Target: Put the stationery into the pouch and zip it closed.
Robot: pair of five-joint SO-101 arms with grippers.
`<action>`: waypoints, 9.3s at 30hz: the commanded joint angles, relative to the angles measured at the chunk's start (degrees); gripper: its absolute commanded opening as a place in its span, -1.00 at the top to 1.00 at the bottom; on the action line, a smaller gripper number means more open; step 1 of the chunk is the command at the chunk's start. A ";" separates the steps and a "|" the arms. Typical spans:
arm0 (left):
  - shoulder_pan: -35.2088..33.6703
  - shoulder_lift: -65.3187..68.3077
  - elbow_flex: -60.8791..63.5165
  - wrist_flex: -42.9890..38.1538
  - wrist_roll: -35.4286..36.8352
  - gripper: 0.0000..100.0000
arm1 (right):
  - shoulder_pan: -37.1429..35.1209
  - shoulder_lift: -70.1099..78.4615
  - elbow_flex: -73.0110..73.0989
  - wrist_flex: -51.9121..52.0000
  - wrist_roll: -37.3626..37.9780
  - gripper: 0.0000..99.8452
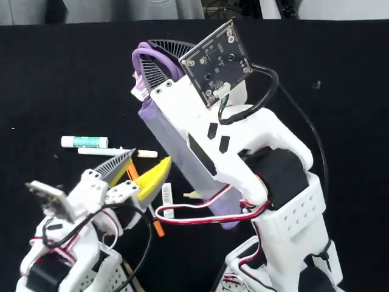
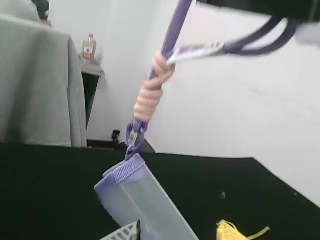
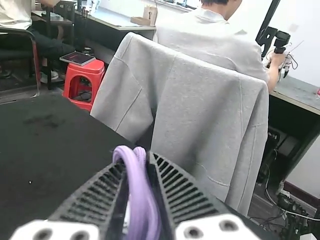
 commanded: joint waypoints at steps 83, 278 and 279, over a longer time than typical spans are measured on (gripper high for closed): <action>-7.69 50.46 2.95 -49.85 11.78 0.66 | -9.32 -6.20 -7.60 12.57 0.97 0.95; -12.35 109.27 -52.18 7.21 -56.70 0.60 | 30.95 46.55 -90.42 43.87 0.70 0.95; -11.74 110.42 -52.62 6.42 -56.62 0.60 | 30.95 46.55 -90.42 43.87 0.70 0.95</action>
